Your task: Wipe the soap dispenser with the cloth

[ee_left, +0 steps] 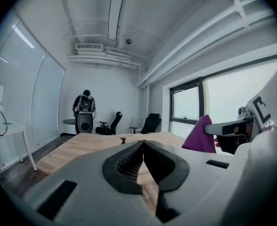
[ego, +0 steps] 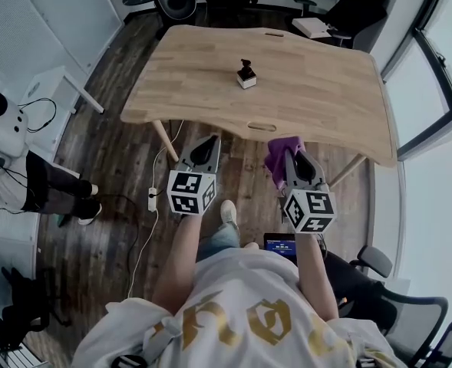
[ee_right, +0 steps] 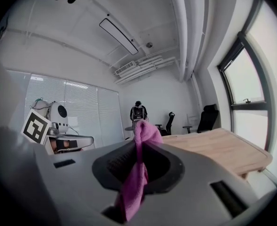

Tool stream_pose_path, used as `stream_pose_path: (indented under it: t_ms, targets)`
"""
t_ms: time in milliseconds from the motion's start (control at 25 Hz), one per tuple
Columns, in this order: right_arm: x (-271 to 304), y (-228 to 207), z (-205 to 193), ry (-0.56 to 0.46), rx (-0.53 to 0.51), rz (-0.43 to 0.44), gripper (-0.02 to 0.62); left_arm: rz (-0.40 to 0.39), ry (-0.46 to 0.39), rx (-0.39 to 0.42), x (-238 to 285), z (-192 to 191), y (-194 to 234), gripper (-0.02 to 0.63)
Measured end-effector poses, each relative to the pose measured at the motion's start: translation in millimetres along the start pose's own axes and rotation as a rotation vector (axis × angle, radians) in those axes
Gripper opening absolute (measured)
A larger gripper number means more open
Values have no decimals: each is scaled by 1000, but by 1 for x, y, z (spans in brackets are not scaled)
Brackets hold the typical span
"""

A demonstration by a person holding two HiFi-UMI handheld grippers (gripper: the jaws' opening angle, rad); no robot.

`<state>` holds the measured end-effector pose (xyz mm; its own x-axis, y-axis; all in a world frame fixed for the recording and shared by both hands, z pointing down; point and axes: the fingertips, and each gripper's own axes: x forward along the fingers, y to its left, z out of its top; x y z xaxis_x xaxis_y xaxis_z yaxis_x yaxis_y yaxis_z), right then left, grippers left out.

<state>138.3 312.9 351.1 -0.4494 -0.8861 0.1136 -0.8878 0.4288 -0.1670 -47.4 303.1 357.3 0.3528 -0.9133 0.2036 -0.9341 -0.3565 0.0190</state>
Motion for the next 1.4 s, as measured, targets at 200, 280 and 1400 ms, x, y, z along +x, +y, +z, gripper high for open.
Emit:
stream_pose_path:
  t_ms: [200, 280, 1400]
  targets:
    - [14, -8, -4, 23, -19, 9, 41, 1, 10, 30, 16, -1, 3, 9]
    - [21, -14, -6, 32, -20, 12, 41, -11, 15, 39, 28, -3, 2, 9]
    - [341, -132, 11, 132, 14, -104, 41, -142, 77, -2, 357, 34, 169, 11]
